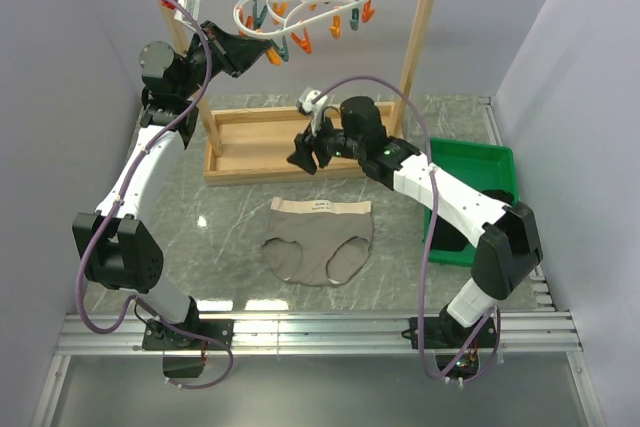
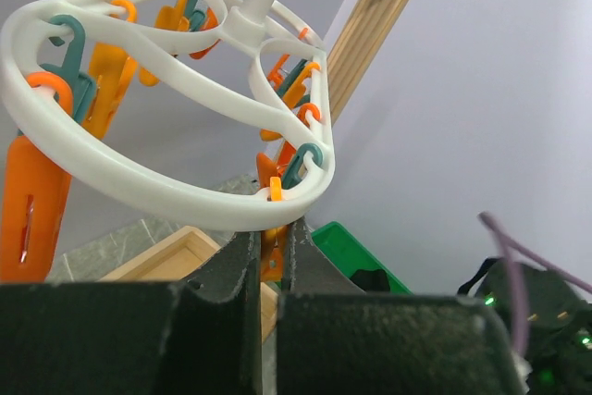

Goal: Clip the underwear to the hanger

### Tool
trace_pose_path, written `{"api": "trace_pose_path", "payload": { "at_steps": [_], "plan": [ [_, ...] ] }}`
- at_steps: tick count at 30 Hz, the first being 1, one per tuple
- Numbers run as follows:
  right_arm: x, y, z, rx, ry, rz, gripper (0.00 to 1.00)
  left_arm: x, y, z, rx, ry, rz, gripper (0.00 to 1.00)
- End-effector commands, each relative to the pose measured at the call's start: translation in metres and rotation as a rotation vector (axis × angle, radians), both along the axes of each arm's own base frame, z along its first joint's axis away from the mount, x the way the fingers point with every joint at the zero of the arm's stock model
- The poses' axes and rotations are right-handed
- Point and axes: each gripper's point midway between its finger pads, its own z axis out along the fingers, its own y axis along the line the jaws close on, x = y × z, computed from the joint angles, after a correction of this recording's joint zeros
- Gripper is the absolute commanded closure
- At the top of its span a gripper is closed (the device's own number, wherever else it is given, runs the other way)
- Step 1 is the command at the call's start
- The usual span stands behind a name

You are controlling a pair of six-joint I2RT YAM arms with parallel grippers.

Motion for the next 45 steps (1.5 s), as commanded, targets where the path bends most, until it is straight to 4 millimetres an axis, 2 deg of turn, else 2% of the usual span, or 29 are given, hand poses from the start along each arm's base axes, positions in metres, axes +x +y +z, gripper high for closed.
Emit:
{"api": "trace_pose_path", "payload": {
  "at_steps": [1, 8, 10, 11, 17, 29, 39, 43, 45],
  "plan": [
    [-0.026, -0.004, -0.049, -0.104, 0.186, 0.000, 0.36, -0.014, 0.002, 0.024, -0.006, -0.080, -0.009, 1.00],
    [-0.017, 0.003, -0.115, -0.288, 0.356, -0.071, 0.32, -0.013, 0.002, 0.025, -0.003, -0.080, -0.013, 1.00],
    [-0.013, 0.003, -0.124, -0.337, 0.368, -0.095, 0.32, -0.013, 0.002, 0.024, -0.004, -0.081, -0.013, 1.00],
    [-0.011, 0.002, -0.139, -0.374, 0.389, -0.100, 0.32, -0.013, 0.001, 0.025, -0.004, -0.082, -0.015, 1.00],
    [-0.002, 0.004, -0.174, -0.469, 0.434, -0.126, 0.32, -0.012, 0.001, 0.022, -0.005, -0.077, -0.017, 1.00],
    [0.000, 0.008, -0.217, -0.591, 0.499, -0.141, 0.27, -0.013, 0.001, 0.020, -0.005, -0.080, -0.019, 1.00],
    [-0.013, 0.010, -0.237, -0.669, 0.506, -0.157, 0.23, -0.012, 0.002, 0.019, -0.005, -0.080, -0.016, 1.00],
    [-0.026, 0.005, -0.254, -0.729, 0.509, -0.160, 0.27, -0.013, 0.002, 0.019, -0.004, -0.079, -0.015, 1.00],
    [-0.031, 0.001, -0.263, -0.752, 0.507, -0.164, 0.34, -0.014, 0.002, 0.020, -0.003, -0.083, -0.014, 1.00]
  ]
}}
